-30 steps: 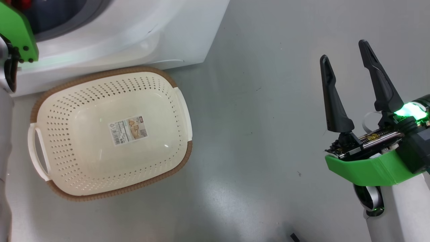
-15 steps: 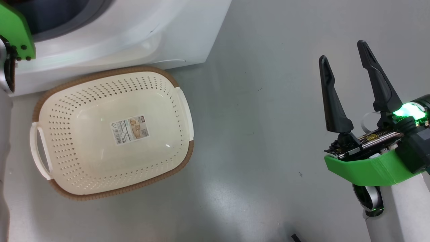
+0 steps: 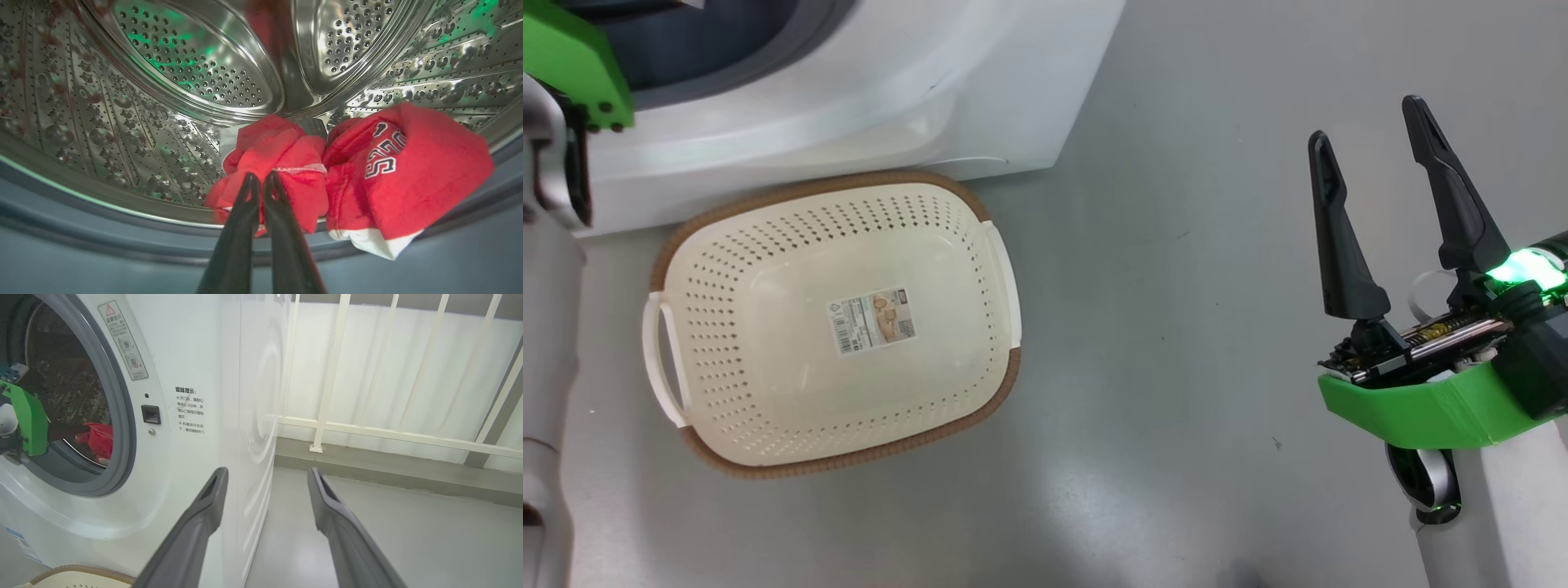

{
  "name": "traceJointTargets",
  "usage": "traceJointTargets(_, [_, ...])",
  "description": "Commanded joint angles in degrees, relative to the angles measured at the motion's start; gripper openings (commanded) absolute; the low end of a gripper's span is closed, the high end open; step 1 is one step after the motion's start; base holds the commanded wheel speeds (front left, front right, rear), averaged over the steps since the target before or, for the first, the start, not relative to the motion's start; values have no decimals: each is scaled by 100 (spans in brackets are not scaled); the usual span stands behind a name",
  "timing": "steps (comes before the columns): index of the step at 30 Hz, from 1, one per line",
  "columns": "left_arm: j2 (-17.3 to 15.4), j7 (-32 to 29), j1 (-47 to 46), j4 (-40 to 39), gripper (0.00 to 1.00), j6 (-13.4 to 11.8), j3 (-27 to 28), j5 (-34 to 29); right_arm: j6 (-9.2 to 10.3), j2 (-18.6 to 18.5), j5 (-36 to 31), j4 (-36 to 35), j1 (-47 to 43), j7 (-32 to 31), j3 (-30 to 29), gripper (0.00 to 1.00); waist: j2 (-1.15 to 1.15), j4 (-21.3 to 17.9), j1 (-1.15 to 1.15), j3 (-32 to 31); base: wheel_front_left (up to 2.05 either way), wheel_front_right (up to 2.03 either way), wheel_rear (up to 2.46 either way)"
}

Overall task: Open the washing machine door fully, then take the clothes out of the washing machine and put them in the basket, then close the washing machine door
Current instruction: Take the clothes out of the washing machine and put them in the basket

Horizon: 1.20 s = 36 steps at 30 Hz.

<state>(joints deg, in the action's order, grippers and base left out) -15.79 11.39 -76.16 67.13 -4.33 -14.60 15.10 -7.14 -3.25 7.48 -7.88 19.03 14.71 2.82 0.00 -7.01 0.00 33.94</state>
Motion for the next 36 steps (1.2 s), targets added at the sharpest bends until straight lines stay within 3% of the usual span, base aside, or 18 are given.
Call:
traceJointTargets(1, [-235, 133, 156, -192, 0, 37, 114, 75, -35, 3, 5, -151, -47, 29, 95, 100, 0, 87, 0, -74, 0, 0, 0])
traceJointTargets(12, [-37, 358, 1400, -1889, 0, 317, 718, 597, -35, -29, -8, -108, -178, 29, 42, 100, 0, 293, 0, -469, 0, 0, 0])
traceJointTargets(23, [197, 360, 2931, -3414, 0, 140, 1034, 480, -35, -21, -15, -22, -379, 29, 66, 100, 0, 320, 0, -1002, 0, 0, 0])
traceJointTargets(36, [476, 361, 4193, -4555, 0, 234, 1089, 498, -35, -57, -58, 7, -600, 29, 69, 100, 0, 407, 0, -1400, 0, 0, 0])
